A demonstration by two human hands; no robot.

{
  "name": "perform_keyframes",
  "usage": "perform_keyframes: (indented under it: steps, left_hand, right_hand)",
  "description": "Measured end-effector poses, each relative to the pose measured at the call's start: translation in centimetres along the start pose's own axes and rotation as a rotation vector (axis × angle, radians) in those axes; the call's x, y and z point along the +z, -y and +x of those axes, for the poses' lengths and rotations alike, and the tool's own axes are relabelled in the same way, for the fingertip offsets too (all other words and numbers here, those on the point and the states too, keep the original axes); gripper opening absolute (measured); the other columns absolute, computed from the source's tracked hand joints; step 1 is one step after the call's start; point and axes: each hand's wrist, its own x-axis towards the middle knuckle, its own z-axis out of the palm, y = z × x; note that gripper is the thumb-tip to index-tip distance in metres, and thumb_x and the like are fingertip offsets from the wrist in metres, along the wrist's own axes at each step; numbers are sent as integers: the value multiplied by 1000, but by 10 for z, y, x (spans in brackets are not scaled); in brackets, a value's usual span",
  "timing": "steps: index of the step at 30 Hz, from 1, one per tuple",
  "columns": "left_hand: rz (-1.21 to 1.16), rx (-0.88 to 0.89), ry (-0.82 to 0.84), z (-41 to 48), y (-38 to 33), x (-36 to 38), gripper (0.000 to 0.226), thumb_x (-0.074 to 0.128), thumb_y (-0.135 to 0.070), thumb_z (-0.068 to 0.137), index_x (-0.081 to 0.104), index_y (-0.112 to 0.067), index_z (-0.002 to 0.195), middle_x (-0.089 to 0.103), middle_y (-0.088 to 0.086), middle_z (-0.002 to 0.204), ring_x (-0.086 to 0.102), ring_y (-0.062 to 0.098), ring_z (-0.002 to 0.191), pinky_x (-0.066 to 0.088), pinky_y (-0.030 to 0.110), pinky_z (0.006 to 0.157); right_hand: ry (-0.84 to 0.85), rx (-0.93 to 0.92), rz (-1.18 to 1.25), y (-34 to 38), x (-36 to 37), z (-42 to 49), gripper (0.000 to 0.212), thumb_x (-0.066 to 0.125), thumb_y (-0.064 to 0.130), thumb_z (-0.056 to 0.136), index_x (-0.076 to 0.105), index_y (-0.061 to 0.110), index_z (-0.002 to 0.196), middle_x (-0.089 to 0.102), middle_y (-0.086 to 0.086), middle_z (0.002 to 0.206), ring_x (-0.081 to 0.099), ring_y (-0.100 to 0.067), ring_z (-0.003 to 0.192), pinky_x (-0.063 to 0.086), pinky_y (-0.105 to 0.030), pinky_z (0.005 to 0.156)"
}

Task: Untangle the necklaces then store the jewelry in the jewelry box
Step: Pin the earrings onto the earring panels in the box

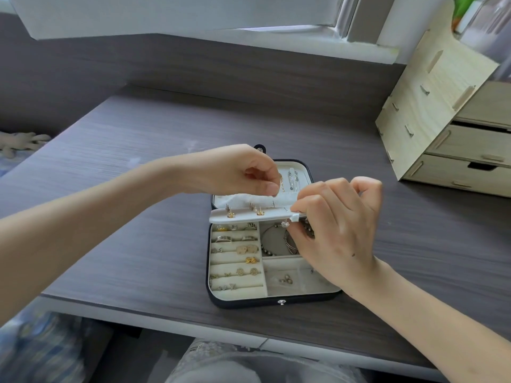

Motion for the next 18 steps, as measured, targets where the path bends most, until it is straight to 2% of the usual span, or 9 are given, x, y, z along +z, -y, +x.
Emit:
perform_keyframes:
  steps: [2,5,11,15,18]
  left_hand:
    - [15,-12,21,-1,2,2,12,60,-22,89,63,-28,80,60,-22,71,52,-2,66,40,11,64]
    - [59,-15,67,-1,2,5,13,59,-21,91,62,-27,79,57,-18,70,49,0,65,38,12,63]
    - [198,5,82,0,-5,7,19,58,-25,91,55,-36,76,57,-17,74,51,-3,67,36,9,63]
    - [268,21,135,5,-12,3,15,60,-22,89,59,-30,76,59,-15,72,52,0,66,42,13,64]
    - [292,7,196,11,-17,-1,14,61,-20,87,60,-26,74,58,-13,68,50,3,62,41,14,62]
  right_hand:
    - [1,-2,0,0,0,0,26,64,2,72,44,17,77,64,4,71,46,-14,70,23,-33,70]
    - [4,-7,3,-1,0,-1,28,67,3,70,44,18,78,65,4,72,47,-13,71,24,-33,70]
    - [-9,-22,-2,-1,1,-1,24,62,2,73,44,18,77,64,4,70,47,-14,69,24,-33,70]
    - [-11,-32,-13,-1,2,-2,24,62,1,71,45,17,76,64,4,70,48,-15,68,25,-34,69]
    - [-20,-38,-24,0,2,-3,23,61,1,70,45,17,75,64,4,70,48,-16,68,25,-34,70]
